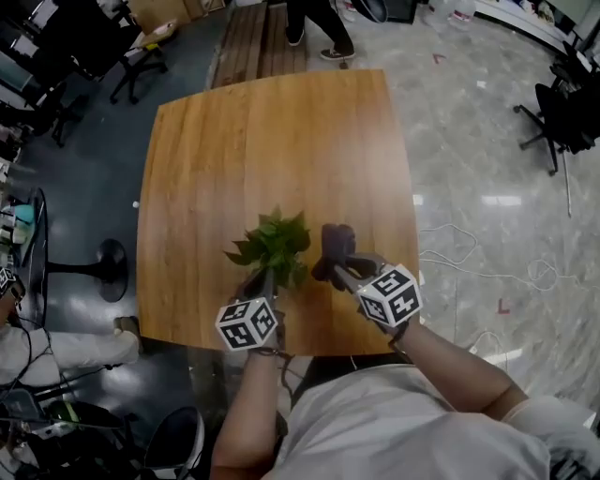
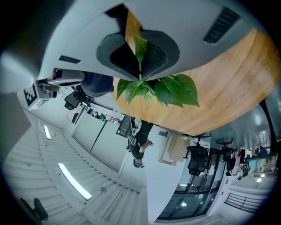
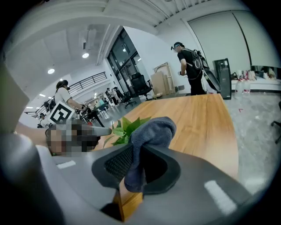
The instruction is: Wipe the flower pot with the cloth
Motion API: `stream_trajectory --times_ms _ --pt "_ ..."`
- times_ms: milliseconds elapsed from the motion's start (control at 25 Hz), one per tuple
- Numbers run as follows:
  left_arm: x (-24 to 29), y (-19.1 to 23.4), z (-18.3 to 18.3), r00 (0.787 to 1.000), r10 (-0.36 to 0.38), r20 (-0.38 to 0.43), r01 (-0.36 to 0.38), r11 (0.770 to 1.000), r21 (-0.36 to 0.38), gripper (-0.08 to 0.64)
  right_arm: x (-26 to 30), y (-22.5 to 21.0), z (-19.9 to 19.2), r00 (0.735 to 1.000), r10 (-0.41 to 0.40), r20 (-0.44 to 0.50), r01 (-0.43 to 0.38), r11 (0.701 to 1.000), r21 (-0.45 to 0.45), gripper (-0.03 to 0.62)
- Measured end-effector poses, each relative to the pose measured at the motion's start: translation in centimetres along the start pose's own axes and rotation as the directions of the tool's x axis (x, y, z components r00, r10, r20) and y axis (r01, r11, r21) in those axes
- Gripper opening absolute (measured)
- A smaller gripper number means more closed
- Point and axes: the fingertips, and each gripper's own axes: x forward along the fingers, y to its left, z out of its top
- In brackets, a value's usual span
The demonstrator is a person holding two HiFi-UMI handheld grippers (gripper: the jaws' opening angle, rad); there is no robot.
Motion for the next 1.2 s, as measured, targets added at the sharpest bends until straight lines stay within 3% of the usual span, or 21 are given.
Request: stream_trajectory --times_ms 320,400,560,640,960,1200 --pt "5.1 5.2 -0.5 0.986 -0.014 -0.165 0.024 0.998 0.055 0.012 5.9 -3.5 -1.2 0.998 -0.028 -0.054 0.032 0.996 0.078 0.063" --pt "6.1 5.7 -0.1 0.975 -0.03 -0.22 0.047 0.996 0.07 0.017 7.7 -3.5 -0.9 0.997 0.015 -0.081 -0.007 0.995 0.101 0.063" --pt "8.6 6.6 0.7 0.955 -0.055 -0.29 0.09 0.99 0.108 0.021 11.8 -4.5 -1.0 0.975 0.173 -0.137 -0.152 0.977 0.151 0.063" --pt "9.6 6.9 0.7 0.947 -0.061 -0.316 0.111 0.984 0.142 0.021 13.3 -5.7 -1.3 0.968 0.208 -0.139 -0.184 0.968 0.17 0.063" --pt "12.1 6.2 -0.3 0.903 -0.11 -0.415 0.219 0.949 0.225 0.021 17.1 -7.6 -5.1 0.957 0.248 -0.153 -0.212 0.952 0.221 0.064" --pt "12.3 5.6 -0.3 0.867 -0.106 -0.488 0.294 0.898 0.328 0.021 12.9 -5.0 -2.4 0.951 0.286 -0.114 -0.266 0.95 0.165 0.064"
